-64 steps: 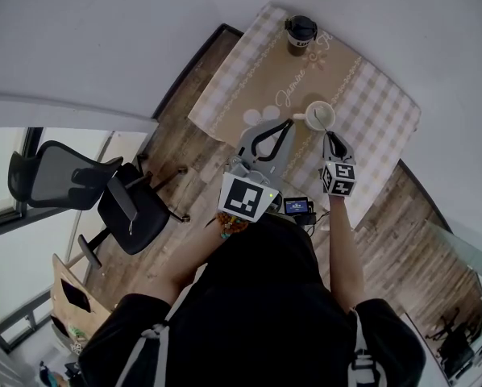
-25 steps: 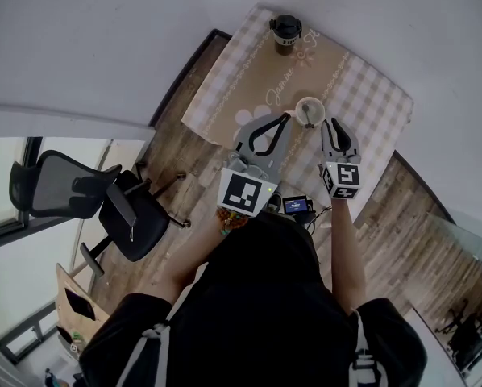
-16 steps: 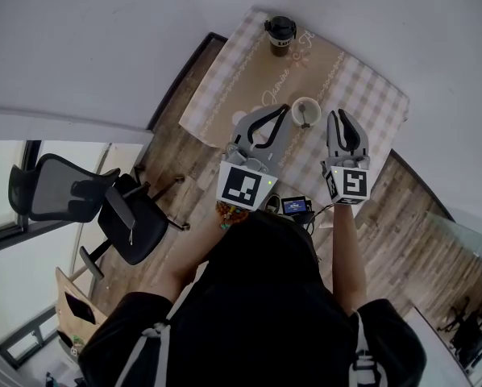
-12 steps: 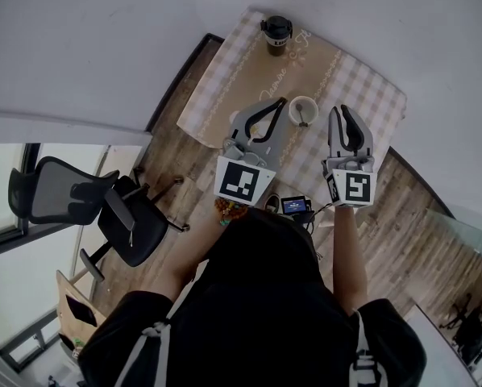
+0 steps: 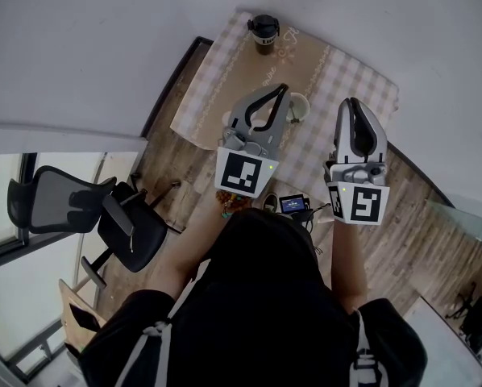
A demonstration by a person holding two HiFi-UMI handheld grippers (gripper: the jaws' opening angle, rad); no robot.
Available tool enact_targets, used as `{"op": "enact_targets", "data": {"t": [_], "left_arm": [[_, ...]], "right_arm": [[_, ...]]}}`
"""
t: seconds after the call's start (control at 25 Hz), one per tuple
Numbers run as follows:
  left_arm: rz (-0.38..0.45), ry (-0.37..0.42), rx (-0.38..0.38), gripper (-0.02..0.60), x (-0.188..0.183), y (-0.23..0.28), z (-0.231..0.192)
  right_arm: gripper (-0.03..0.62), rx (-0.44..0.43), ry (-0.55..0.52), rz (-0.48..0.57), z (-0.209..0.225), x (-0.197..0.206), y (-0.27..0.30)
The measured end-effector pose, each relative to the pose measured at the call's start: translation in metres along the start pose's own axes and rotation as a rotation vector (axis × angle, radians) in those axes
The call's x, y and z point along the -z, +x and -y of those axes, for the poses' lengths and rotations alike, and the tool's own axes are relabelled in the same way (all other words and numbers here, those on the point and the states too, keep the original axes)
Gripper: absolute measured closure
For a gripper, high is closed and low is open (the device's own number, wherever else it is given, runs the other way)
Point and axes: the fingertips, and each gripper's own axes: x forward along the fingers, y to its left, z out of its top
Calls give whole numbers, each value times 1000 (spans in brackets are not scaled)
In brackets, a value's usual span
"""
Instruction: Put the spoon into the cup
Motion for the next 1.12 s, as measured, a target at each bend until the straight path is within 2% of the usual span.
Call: {"op": "enact_targets", "data": {"t": [0.12,0.28,0.64,0.8,1.12], "left_arm": [[3,-2,2,565,-1,0,4],[-4,-13,-3,565,8,-1,8],[-59,-16,-17,565,34,-12,13],[-70,7,-5,565,40,-12,17],[-96,-6,-2,565,53,-13,25]], "right_arm": [[569,20,-26,11,0,-4,-6],[574,35,-37,-41,-3,19,-12],[576,-4,21,-166,-17,63,-22],[580,-33,29,-191,-21,71,-25],[583,-62,38,-217,-23,87,-29]]}}
